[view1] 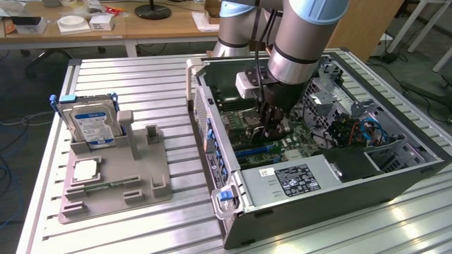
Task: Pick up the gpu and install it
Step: 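Insert the gpu into the slot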
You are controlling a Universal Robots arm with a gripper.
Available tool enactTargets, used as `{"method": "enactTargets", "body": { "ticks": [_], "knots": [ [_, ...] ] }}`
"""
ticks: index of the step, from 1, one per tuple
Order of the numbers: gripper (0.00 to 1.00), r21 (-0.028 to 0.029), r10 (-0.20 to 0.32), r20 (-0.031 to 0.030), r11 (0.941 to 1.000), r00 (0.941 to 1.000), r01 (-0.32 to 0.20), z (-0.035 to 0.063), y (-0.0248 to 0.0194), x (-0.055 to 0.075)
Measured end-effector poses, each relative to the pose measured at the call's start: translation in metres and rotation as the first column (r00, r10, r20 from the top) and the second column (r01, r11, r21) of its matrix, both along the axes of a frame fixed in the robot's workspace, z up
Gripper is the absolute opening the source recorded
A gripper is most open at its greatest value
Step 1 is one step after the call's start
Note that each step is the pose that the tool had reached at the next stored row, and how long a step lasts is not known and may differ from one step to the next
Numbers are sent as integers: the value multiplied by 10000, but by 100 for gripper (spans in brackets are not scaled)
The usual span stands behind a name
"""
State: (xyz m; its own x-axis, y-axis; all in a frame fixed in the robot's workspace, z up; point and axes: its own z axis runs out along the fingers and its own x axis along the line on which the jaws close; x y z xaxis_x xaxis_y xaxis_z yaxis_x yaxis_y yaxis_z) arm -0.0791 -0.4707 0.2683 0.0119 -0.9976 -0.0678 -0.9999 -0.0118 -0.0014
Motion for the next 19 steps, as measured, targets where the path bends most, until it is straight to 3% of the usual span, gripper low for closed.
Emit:
{"method": "enactTargets", "body": {
  "ticks": [19],
  "knots": [
    [27, -1, 0, -3, 10000, 10000, 0, -149, 0, -31]
  ]
}}
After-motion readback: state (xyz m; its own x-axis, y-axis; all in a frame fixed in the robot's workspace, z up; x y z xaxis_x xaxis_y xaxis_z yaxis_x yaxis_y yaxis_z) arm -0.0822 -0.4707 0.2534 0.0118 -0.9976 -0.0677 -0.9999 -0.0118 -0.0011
